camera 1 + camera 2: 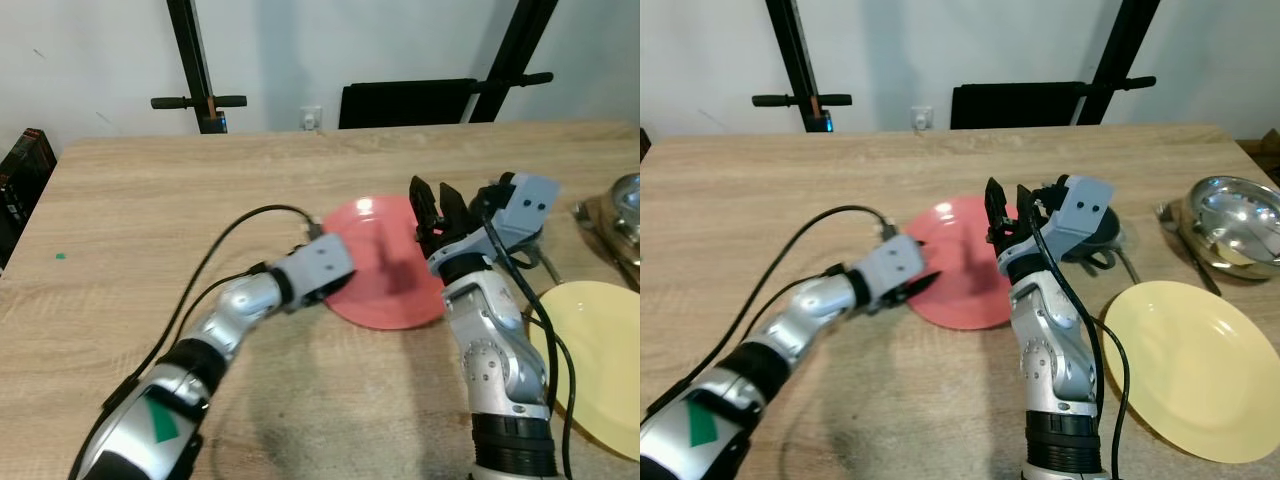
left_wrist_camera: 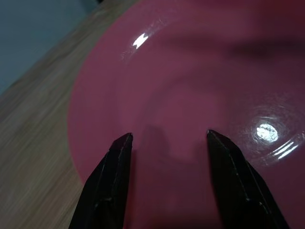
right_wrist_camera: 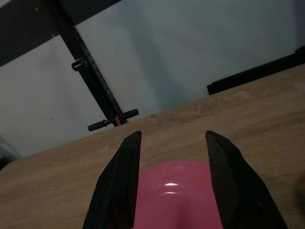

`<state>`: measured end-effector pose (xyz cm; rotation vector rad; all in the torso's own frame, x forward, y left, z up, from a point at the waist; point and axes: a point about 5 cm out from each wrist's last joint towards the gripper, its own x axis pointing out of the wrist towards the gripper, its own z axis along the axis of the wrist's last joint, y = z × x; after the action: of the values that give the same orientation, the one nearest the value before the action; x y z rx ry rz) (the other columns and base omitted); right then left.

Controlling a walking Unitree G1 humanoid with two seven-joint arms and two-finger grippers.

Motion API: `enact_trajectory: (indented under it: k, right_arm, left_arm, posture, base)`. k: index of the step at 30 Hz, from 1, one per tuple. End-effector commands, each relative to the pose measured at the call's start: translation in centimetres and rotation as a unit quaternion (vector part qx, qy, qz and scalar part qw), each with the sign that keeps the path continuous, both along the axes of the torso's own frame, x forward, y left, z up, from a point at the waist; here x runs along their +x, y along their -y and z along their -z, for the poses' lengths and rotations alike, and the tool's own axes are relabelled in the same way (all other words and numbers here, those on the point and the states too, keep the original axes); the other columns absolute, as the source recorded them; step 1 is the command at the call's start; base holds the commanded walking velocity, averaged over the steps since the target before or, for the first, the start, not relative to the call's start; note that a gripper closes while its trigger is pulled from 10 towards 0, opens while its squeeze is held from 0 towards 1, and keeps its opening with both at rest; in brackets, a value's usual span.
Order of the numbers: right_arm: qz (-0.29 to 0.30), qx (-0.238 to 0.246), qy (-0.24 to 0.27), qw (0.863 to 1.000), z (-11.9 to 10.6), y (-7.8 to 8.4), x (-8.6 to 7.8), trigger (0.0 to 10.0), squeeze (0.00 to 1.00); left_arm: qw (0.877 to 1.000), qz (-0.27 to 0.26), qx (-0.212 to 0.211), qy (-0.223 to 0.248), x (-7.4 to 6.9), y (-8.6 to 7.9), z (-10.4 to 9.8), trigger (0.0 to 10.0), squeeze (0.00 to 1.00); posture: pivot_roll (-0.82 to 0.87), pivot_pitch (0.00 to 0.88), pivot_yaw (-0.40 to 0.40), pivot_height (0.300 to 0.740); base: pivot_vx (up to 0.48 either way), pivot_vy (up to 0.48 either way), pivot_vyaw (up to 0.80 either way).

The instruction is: Setting the table

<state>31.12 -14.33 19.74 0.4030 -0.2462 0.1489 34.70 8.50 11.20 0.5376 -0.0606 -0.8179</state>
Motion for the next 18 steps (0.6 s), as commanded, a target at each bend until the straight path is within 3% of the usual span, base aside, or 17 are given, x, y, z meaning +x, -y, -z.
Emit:
enact_trajectory:
  k: [1, 2, 5, 12, 13, 16, 18]
  right_arm:
    - [-0.009, 0.002, -0.012, 1.0, 0.6, -0.2, -0.1, 10.0, 0.0]
    - [-0.03, 0.003, -0.016, 0.999, 0.8, -0.8, -0.1, 10.0, 0.0]
    - [-0.065, 0.006, -0.023, 0.998, 1.1, -1.7, -0.1, 10.0, 0.0]
    - [-0.065, 0.006, -0.023, 0.998, 1.1, -1.7, -0.1, 10.0, 0.0]
    - [-0.077, 0.005, -0.025, 0.997, 1.2, -2.1, -0.2, 10.0, 0.0]
    - [-0.183, 0.032, -0.079, 0.979, 3.1, -5.5, -0.3, 10.0, 0.0]
    - [-0.196, 0.041, -0.092, 0.975, 3.6, -6.0, -0.3, 10.0, 0.0]
  left_arm:
    - [0.994, -0.031, 0.043, -0.098, -1.7, -2.5, 4.5, 10.0, 0.0]
    - [0.992, -0.05, 0.015, -0.117, -2.3, -3.7, 5.2, 10.0, 0.0]
    - [0.988, -0.066, -0.019, -0.139, -3.2, -4.7, 5.9, 10.0, 0.0]
    - [0.988, -0.066, -0.019, -0.139, -3.2, -4.7, 5.9, 10.0, 0.0]
    - [0.987, -0.069, -0.024, -0.144, -3.5, -4.9, 6.1, 10.0, 0.0]
    - [0.981, -0.118, -0.035, -0.153, -5.7, -7.4, 7.5, 10.0, 0.0]
    - [0.979, -0.129, -0.038, -0.153, -6.0, -7.9, 7.6, 10.0, 0.0]
  posture:
    - [-0.13, 0.052, 0.05, 0.74]
    - [-0.13, 0.054, 0.053, 0.74]
    - [-0.12, 0.056, 0.05, 0.74]
    - [-0.12, 0.056, 0.05, 0.74]
    - [-0.12, 0.057, 0.048, 0.74]
    - [-0.1, 0.064, 0.033, 0.74]
    - [-0.09, 0.064, 0.032, 0.74]
  base:
    - [0.0, 0.0, 0.0]
    - [0.0, 0.0, 0.0]
    - [0.0, 0.0, 0.0]
    - [0.0, 0.0, 0.0]
    - [0.0, 0.0, 0.0]
    - [0.0, 0.0, 0.0]
    - [0.0, 0.0, 0.0]
